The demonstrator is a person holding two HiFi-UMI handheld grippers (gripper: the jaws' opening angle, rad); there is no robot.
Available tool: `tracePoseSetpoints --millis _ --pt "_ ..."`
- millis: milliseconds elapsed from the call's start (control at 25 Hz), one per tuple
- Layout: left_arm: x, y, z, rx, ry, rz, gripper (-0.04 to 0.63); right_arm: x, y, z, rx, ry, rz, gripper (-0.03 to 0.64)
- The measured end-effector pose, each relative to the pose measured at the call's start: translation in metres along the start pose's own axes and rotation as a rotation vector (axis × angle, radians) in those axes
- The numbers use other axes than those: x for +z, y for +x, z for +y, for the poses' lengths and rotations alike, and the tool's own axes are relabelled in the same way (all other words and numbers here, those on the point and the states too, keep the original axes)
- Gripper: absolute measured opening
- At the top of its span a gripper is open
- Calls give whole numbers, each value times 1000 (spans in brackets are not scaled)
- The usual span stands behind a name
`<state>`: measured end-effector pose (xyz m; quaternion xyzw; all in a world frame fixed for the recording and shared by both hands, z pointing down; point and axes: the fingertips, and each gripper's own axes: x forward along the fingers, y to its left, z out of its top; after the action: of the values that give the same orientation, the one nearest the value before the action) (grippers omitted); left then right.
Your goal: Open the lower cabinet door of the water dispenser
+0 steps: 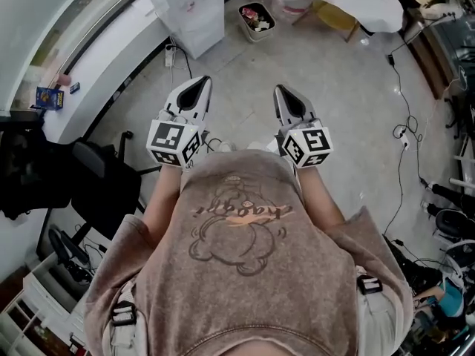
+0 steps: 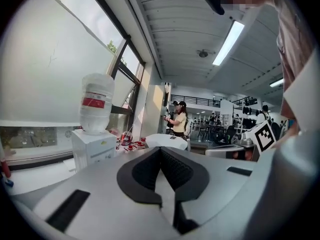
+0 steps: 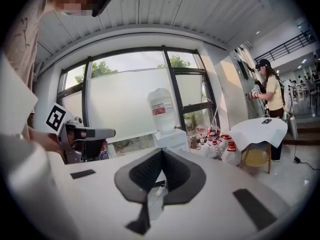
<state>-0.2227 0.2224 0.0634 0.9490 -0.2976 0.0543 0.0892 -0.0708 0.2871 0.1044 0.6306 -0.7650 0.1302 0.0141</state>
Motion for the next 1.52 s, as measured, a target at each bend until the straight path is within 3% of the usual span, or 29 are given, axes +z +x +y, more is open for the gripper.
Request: tracePoseSetpoints --millis 320,800,1520 --pt "-6 18 11 -51 -9 13 17 -4 10 -9 -43 1 7 6" --pt "0 110 29 -60 -12 16 17 4 60 -81 -53 37 -2 6" --pt "57 271 80 70 -38 -10 17 76 192 -206 150 0 22 6"
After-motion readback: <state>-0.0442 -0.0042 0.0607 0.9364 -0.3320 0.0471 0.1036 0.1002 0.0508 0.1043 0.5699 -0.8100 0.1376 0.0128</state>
